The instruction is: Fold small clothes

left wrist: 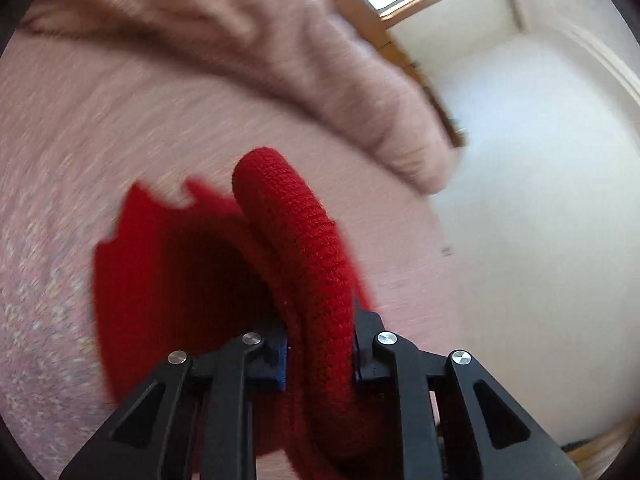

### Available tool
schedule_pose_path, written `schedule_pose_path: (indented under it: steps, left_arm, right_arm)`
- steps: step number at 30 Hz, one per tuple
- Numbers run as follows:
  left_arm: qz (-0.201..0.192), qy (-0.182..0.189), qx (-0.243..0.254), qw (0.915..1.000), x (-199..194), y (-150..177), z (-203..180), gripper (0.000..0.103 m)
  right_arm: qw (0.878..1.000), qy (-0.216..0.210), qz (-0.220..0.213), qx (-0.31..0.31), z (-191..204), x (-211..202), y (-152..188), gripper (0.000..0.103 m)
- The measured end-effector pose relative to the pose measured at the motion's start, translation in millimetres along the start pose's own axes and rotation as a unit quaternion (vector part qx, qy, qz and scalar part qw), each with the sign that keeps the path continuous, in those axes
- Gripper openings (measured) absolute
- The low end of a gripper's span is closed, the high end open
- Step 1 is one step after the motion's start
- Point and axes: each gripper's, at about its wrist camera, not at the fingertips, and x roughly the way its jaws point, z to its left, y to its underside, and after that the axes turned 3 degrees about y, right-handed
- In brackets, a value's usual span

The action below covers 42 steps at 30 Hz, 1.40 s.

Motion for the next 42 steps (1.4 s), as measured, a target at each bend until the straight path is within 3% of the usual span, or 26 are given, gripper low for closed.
schedule_pose_path:
  steps: [4,8,10,12,13,15,19,21,29,33,37,42]
  left_arm:
    - [-0.011,0.019,0.044,0.9988,-4,-7,-44,0.014]
    - [-0.014,0.034,0.072,0.9968,-2,-10,-77,0.014]
    - [-0.016,0.033,0.078,0.9963,-5,-10,-84,0.014]
    - [-0.021,0.031,0.088,0.9954,-8,-10,-88,0.014]
    - [-0.025,0.028,0.091,0.9951,-12,-8,-89,0.014]
    - [-0.025,0.018,0.088,0.9956,-15,-12,-83,0.014]
    - [-0.032,0.013,0.069,0.9971,-32,-8,-50,0.013]
    - [-0.034,0.002,0.058,0.9977,-40,-2,-28,0.013]
    - [-0.038,-0.055,-0.002,0.9978,-50,34,74,0.013]
    - [-0.013,-0.082,0.016,0.9964,-32,47,80,0.014]
    - [-0.014,-0.108,0.047,0.9929,-27,55,74,0.015]
    - [-0.024,-0.118,0.05,0.9915,-28,68,77,0.017]
  right_arm:
    - [0.998,0.022,-0.036,-0.05,23,0,-10,0.072]
    - [0.997,0.036,-0.054,-0.049,40,12,-33,0.072]
    - [0.993,0.075,-0.07,-0.06,50,20,-43,0.072]
    - [0.988,0.139,-0.034,-0.061,51,38,-43,0.072]
    - [0.989,0.132,-0.011,-0.06,50,45,-41,0.072]
    - [0.991,0.122,-0.005,-0.059,46,45,-37,0.072]
    - [0.992,0.125,-0.018,-0.032,32,34,-32,0.083]
    - [0.991,0.125,0.003,-0.054,36,41,-28,0.083]
    - [0.977,0.163,-0.02,-0.138,64,24,-6,0.083]
    - [0.982,0.16,-0.01,-0.099,48,17,-4,0.083]
    - [0.987,0.146,-0.005,-0.062,26,14,0,0.083]
    - [0.987,0.147,-0.001,-0.059,20,8,10,0.083]
